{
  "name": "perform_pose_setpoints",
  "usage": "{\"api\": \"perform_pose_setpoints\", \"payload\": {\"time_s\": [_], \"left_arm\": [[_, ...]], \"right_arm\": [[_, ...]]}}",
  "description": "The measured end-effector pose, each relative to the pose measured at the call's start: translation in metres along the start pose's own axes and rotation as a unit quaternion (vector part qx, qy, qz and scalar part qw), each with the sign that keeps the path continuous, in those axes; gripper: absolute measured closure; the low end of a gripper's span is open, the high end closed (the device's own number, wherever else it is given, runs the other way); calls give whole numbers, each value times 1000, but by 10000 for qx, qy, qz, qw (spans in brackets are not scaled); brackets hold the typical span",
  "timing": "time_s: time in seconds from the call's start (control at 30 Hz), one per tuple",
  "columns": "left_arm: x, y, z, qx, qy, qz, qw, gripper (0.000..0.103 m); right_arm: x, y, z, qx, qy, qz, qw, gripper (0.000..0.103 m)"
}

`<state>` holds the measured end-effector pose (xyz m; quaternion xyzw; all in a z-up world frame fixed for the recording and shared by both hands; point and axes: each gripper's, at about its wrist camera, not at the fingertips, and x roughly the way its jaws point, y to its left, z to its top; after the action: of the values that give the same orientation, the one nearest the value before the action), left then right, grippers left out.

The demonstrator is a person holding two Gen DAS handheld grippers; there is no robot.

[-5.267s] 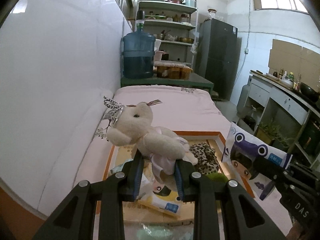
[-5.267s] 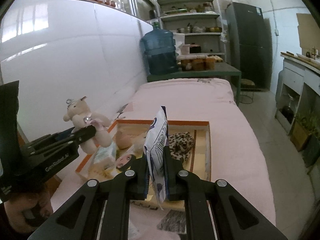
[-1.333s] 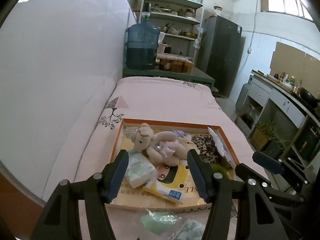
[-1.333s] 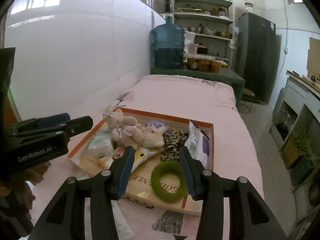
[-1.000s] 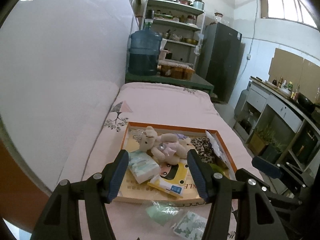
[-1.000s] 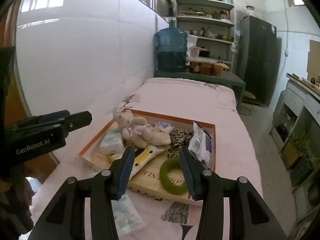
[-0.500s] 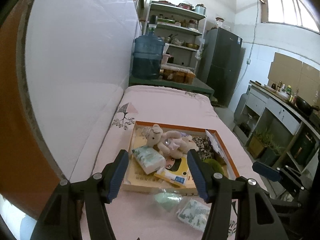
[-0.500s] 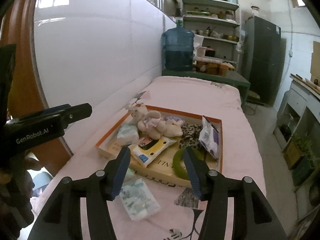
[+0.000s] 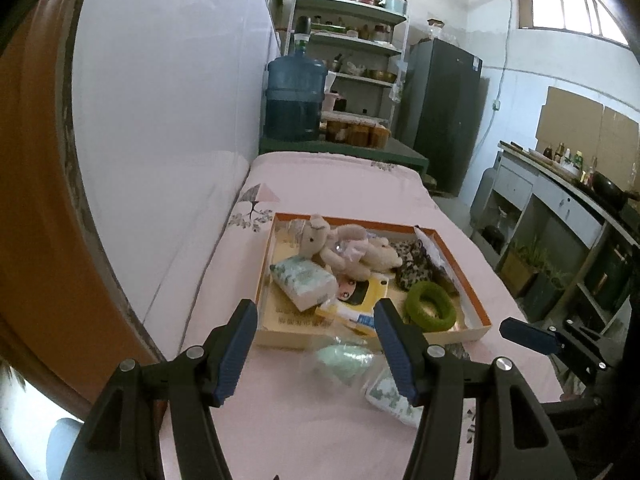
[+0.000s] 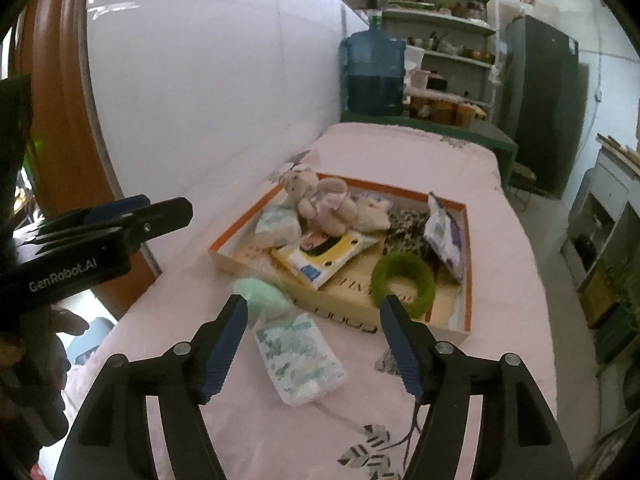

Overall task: Organize soft objects
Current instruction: 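Close the right gripper on the green floral tissue pack while the left grasps the bagged mint-green ball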

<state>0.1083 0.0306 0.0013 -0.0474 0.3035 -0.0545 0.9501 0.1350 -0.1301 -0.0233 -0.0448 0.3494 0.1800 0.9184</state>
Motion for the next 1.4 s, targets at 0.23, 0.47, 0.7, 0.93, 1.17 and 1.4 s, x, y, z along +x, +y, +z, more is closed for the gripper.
{"api": "perform_pose_setpoints", "payload": {"time_s": [0.23,0.47,0.7,0.93,1.17,1.4], "left_arm": [[4,0,-9,-20,114,8,9999,43],[9,4,-17,-72,196,-29,9998,43],[19,4,-25,-82,319,-35,9995,43],[25,9,-28,-131,390,13,9992,43],[32,15,-30,-198,458,63,9987,43],[39,16,-33,-205,554,49,9982,43]], "right_arm": [[13,2,-11,-48,257,149,9995,29],[31,-3,-23,-49,535,279,9982,27],[48,-1,-30,-352,748,454,9955,27],[73,2,-27,-964,1098,709,9867,27],[96,8,-30,-1364,1473,930,9752,27],[108,11,-37,-1325,1599,972,9734,27]]}}
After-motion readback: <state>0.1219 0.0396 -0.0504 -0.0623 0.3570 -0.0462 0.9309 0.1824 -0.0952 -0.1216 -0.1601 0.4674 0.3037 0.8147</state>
